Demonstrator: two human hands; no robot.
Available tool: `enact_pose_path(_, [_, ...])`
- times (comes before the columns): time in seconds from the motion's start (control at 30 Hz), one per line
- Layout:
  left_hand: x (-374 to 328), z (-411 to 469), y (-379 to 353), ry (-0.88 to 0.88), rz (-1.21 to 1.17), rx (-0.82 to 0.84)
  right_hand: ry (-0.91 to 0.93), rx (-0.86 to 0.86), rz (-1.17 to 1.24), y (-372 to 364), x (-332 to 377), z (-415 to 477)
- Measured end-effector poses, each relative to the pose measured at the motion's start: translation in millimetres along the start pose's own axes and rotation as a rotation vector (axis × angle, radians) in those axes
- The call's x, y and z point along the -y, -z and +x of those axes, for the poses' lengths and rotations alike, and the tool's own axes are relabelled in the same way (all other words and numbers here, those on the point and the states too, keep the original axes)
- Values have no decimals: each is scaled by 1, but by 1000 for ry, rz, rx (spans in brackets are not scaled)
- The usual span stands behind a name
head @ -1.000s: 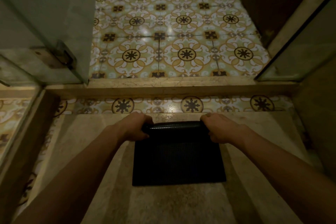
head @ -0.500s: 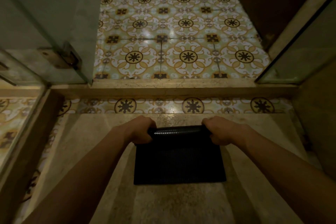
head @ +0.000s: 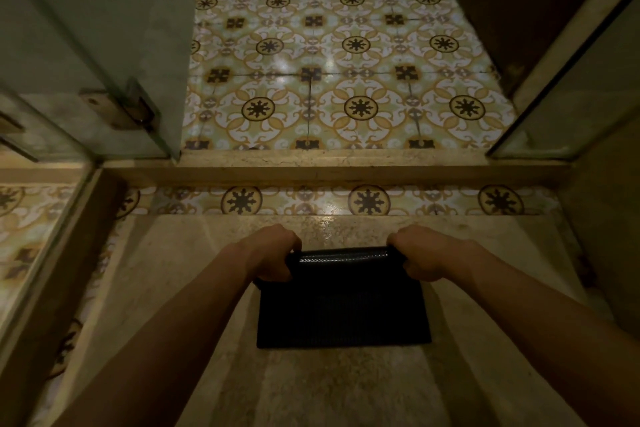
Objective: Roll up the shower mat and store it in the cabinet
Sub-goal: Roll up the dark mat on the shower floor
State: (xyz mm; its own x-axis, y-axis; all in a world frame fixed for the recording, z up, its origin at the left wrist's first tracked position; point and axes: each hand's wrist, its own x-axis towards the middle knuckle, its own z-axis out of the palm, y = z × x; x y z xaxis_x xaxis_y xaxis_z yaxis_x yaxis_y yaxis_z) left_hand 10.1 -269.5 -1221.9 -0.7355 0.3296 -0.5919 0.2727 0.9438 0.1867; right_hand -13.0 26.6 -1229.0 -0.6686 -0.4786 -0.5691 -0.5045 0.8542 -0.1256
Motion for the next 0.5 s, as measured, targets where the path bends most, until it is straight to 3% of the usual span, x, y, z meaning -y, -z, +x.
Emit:
enact_pose_path(0.2, [-7, -7, -8, -31, 103, -34, 26, -60, -12, -9, 5, -11])
enact_pose_path(0.37, [-10, -7, 3, -39, 120, 118, 39, 32, 50, 2, 1, -13])
enact_pose_path(0.5, [-11, -11, -1, -17, 92, 109, 14, 33, 45, -2, 4, -14])
